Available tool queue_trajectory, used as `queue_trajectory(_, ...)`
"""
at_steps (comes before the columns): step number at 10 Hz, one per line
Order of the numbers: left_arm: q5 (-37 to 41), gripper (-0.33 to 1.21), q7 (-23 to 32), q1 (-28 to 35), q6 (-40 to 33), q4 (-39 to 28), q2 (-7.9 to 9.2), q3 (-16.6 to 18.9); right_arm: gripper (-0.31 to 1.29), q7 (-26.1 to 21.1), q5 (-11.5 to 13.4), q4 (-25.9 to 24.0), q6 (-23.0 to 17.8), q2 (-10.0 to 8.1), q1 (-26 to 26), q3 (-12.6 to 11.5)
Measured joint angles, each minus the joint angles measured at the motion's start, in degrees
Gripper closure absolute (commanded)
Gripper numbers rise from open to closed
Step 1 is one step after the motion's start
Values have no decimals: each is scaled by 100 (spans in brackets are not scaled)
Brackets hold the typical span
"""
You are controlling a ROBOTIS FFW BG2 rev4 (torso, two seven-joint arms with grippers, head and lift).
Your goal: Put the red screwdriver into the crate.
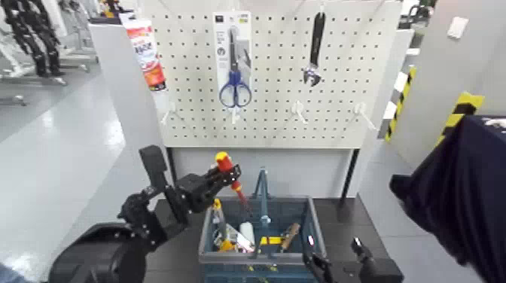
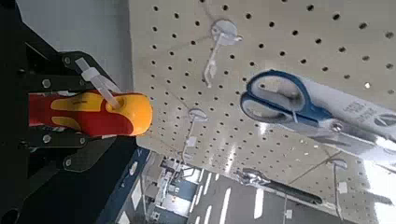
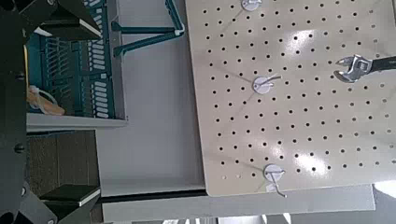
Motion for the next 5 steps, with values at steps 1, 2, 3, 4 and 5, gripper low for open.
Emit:
queue_trajectory(1,199,118,86,50,-12,118,-13,-51,14,0,-4,1,-13,-1,0,-5)
queue_trajectory(2,359,118,180,93,-34,252,-21,-98,14,0,-11,1,-27,-5,0,-9)
queue_trajectory(3,479,118,220,105,-47,438,-32,-143,14,6,-19,1,-36,-8,0,-14)
queue_trajectory(4,599,118,237,89,-67,662,-48,-208,14,9,-24,1,-38,-9,0,-11)
queue_trajectory(5,699,118,285,69,-68,850,-66,-263,14,16,-27,6,-42,-9,0,-9)
